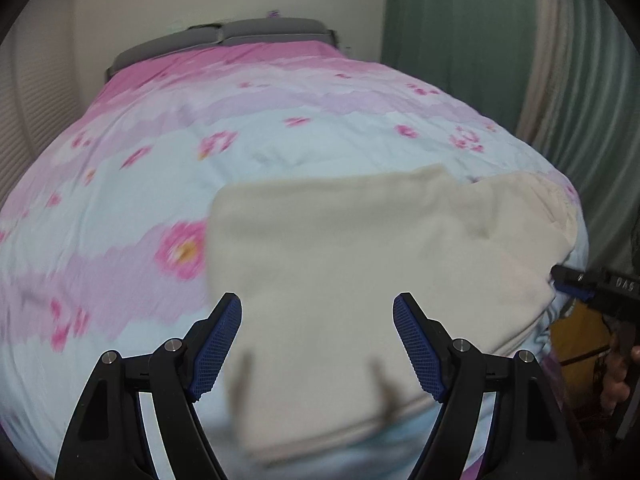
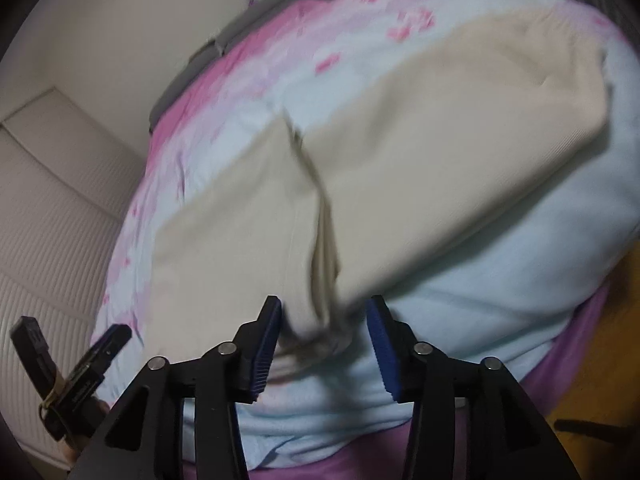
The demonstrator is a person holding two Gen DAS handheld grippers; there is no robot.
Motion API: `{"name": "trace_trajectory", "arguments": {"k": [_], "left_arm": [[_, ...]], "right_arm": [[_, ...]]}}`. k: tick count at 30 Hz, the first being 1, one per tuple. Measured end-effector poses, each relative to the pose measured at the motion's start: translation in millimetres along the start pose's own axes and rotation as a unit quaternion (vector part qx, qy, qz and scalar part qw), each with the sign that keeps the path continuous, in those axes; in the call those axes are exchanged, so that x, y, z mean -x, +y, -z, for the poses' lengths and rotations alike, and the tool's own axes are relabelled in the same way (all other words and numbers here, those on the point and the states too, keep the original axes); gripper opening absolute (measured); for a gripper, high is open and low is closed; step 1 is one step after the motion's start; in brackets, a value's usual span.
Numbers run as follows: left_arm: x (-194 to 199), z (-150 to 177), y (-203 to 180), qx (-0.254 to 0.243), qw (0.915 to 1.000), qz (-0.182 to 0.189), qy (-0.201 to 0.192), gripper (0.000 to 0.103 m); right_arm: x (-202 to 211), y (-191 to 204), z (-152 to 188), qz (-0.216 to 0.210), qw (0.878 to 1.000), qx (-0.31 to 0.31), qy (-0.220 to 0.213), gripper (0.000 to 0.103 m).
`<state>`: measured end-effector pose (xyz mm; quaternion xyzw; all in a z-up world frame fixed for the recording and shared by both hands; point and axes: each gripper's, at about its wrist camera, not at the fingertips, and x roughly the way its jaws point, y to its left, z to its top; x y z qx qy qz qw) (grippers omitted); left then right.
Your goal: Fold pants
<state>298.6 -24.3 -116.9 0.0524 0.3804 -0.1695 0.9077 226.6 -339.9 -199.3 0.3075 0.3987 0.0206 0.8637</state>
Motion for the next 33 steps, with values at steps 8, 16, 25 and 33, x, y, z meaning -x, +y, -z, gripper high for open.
{"name": "trace_trajectory", "arguments": {"k": [8,16,25,33], "left_arm": [[-49.9,-70.9,-86.9,-0.073,0.9946,0.073,-0.008,0.078],[-112.6,-127.3,-189.4,-0.135,0.9799,0.146,0.011,0.078],[-168.1,-155.7,-261.5,-0.154,0.9762,0.149,0.033,0.078],[-167.6,-152.5,-249.6,-0.142,0.9799,0.133,0.043,0.078]], "right_arm": [[52.4,-72.4,-56.1,0.124,0.988,-0.043,-0.084,0.051],[69.0,-167.0,-108.2,0.132,0.974,-0.116,-0.139,0.075],[26.6,-244.4,-132.8,0.017,0.963,-0.239,-0.12,0.076],[12.7,-239.7,-144.1,-0.031,0.972,-0.18,-0.146,0.07]]}}
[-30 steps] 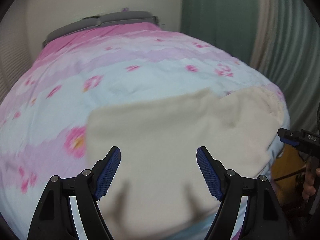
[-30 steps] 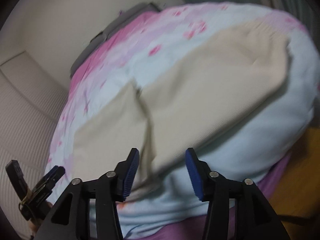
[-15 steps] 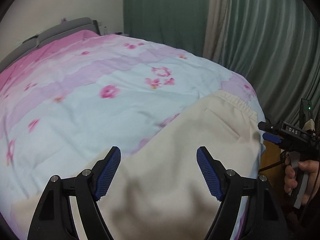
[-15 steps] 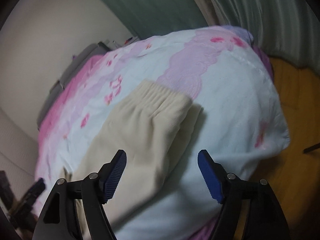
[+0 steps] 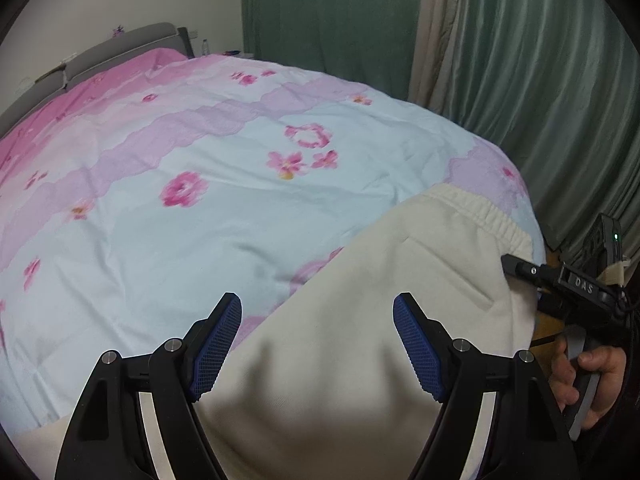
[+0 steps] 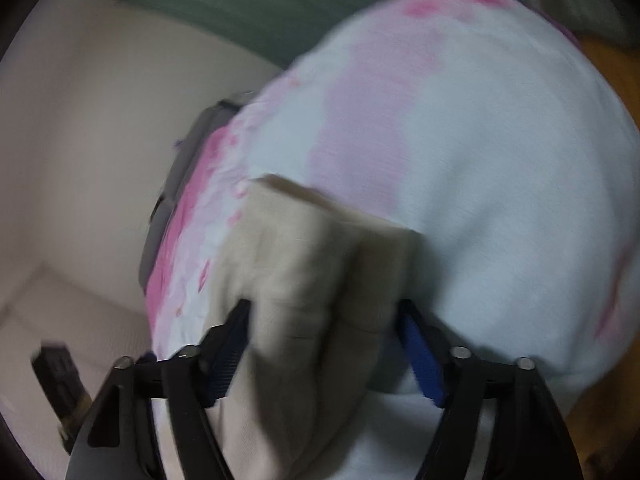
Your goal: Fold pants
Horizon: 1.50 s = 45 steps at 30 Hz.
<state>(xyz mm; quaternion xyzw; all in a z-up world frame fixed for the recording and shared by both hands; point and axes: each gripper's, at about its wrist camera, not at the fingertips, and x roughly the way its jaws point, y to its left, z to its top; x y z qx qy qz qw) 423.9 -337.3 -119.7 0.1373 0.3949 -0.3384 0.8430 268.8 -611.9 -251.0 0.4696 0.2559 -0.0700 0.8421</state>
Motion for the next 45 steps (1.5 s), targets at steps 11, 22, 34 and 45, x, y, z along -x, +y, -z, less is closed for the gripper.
{"name": "trace_trajectory", "arguments": {"k": [11,22,34,45], "left_arm": [[92.0,42.8,42.1,0.024,0.9972,-0.069,-0.015,0.078],[225.7,105.6,107.8,0.104,0.9791,-0.159,-0.072,0.082],[353.9,272.2,205.2,0.246,0.9179,-0.297,-0.094,0.085],[335.6,292.6,216.7,0.26,0.9226,-0.277,-0.07,0.085]], "right_arm": [[18.9,41.5,-2.6,0.025,0.999,0.042,-0.014,0.028],[52.1,249.9,53.3,-0.037,0.966,0.251,-0.059,0.028],[-5.3,402.0,292.6,-0.128,0.881,0.448,0.084,0.028],[-63.9,376.5,427.1,-0.078,0.843,0.511,0.148,0.027]]}}
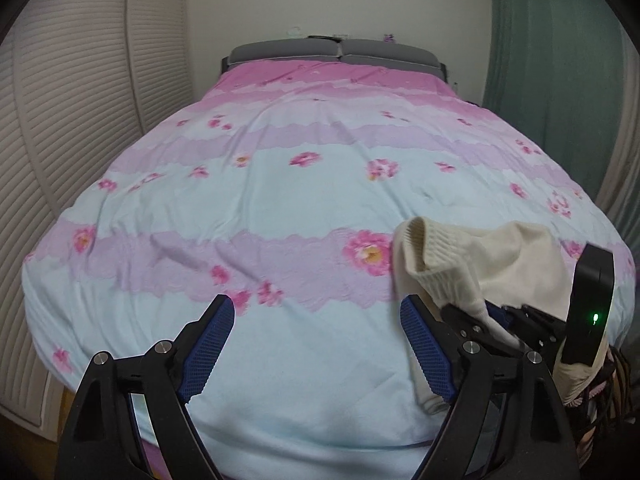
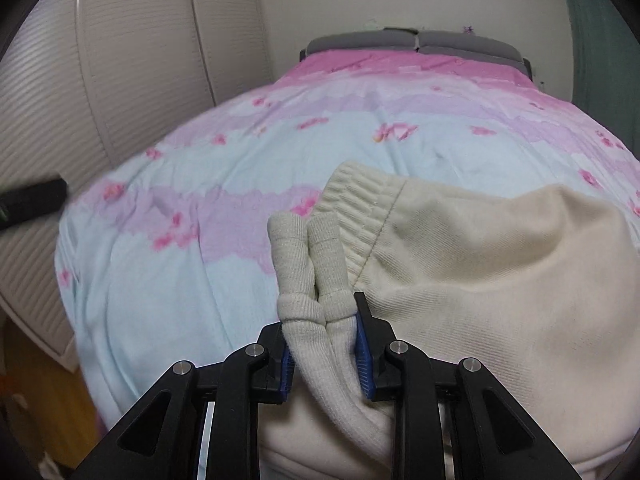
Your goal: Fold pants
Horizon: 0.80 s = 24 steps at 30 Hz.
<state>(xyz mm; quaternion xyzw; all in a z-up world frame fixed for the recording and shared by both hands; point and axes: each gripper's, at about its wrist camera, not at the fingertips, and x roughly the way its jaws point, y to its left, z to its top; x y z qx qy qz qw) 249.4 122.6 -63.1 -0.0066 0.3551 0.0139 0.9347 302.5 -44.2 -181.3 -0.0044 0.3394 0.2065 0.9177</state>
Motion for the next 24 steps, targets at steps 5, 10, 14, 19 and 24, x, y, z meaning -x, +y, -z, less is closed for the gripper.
{"name": "trace_trajectory", "arguments": {"k": [5,10,14,19,24], "left_arm": [[-1.5,-7.6,-17.3,-0.006,0.9999,0.015,0.0,0.085],[-4.8,-30.2,-33.6,-0.025,0.9992,0.03,-0.005,0.085],[-17.0,-67.3,-74.9,-0.068,0.9948,0.074,-0.016,0.085],[-53.8,-111.2,-157.9,-0.147,0.9732,0.177,-0.007,0.085],[-89.5,-130.1,-253.4,-0.259,0.9247,0.279,0.001,0.085]], "right_arm": [[-17.4,-1.0,-5.9,-0.023,0.999,0.009,0.034,0.028],[13.4,-12.3,2.9,-0.023,0.999,0.025,0.032,0.049],[71.8,-40.5,11.6,0.009,1.0,-0.016,-0.018,0.062],[161.8,-120.5,38.3,0.11,0.978,-0.146,-0.098,0.062],[192.2,-178.8,67.7,0.219,0.955,-0.18,-0.09,0.059]]}}
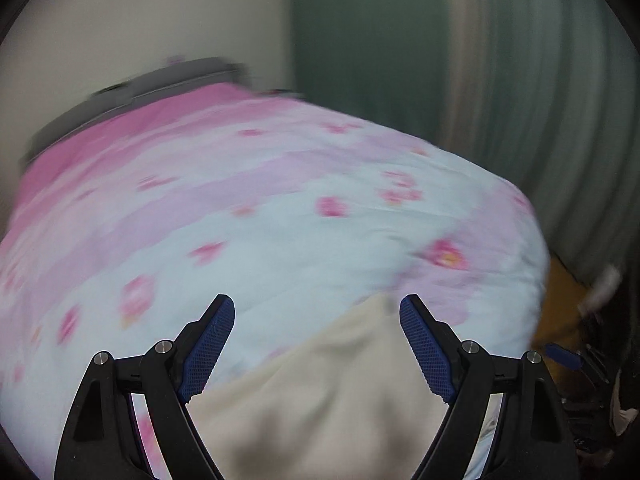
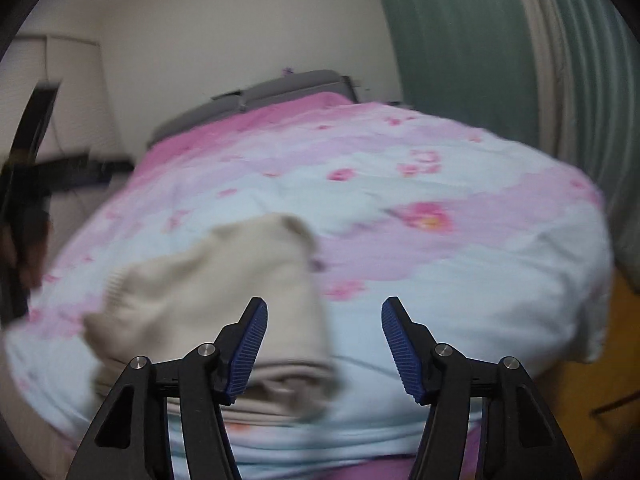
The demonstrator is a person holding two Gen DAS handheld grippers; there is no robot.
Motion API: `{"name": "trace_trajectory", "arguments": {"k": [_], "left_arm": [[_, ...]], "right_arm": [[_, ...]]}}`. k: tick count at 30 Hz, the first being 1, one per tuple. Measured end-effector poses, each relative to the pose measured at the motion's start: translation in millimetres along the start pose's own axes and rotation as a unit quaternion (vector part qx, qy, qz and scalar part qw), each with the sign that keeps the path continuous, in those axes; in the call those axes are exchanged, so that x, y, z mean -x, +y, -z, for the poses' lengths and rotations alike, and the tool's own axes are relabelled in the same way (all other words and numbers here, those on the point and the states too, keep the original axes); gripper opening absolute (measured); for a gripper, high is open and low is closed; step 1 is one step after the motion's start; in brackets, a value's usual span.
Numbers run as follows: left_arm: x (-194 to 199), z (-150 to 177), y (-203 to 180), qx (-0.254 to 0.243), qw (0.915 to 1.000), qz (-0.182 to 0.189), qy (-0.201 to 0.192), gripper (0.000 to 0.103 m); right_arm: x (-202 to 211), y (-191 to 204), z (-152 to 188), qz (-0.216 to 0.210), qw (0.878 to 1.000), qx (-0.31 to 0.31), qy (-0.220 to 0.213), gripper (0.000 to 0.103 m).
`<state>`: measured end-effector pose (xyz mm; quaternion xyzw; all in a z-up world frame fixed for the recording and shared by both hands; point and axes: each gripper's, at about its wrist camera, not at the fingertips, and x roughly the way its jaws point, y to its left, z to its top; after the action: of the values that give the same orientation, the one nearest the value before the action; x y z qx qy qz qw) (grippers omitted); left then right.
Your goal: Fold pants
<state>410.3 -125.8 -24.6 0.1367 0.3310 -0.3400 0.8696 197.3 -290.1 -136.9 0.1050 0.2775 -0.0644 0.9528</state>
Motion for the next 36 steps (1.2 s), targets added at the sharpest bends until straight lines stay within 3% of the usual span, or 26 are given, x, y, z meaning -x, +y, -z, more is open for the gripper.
{"name": "trace_trajectory", "arguments": {"k": [3,8,13,16,19,23,26,27,28,36], "left_arm": [[-49.8,-15.7,-25.0,-0.064,0.9957,0.047,0.048,0.072],[-113.7,-20.3,-48.8,-0.149,0.9768,0.075,0.134,0.059],[-141.3,-15.8,-62.1,-0.204,0.9566,0.101,0.182,0.055],[-160.9,-13.9,-70.1,-0.226,0.9444,0.102,0.216,0.043],[-180.1,-12.7,-70.2,-0.224,0.9384,0.1,0.244,0.035],[-195.9,-11.8,-65.7,-0.202,0.9387,0.112,0.256,0.028],[-199.7,-9.8,-60.8,-0.19,0.942,0.114,0.252,0.022],[-201.2,-9.6,-59.5,-0.185,0.9436,0.114,0.25,0.021],[-200.9,-9.5,-57.1,-0.18,0.9458,0.111,0.246,0.02],[-152.3,-25.8,-49.9,-0.154,0.967,0.084,0.185,0.017]], "right_arm": [[-8.1,-4.7,7.6,0.01,1.0,0.02,0.014,0.054],[-28.7,-1.9,20.2,0.007,0.998,0.037,0.047,0.045],[-39.6,-3.9,33.6,-0.001,0.997,0.026,0.075,0.044],[-41.0,-2.0,37.1,-0.006,0.996,0.029,0.081,0.044],[-46.2,3.4,39.7,-0.009,0.995,0.042,0.086,0.042],[-53.9,5.8,41.8,-0.01,0.994,0.04,0.097,0.039],[-61.9,8.6,43.2,-0.019,0.992,0.04,0.117,0.027],[-62.8,9.2,43.0,-0.024,0.992,0.039,0.117,0.016],[-63.7,11.6,42.2,-0.026,0.992,0.041,0.115,0.016],[-19.6,6.8,24.5,-0.023,0.999,0.033,0.033,0.001]]}}
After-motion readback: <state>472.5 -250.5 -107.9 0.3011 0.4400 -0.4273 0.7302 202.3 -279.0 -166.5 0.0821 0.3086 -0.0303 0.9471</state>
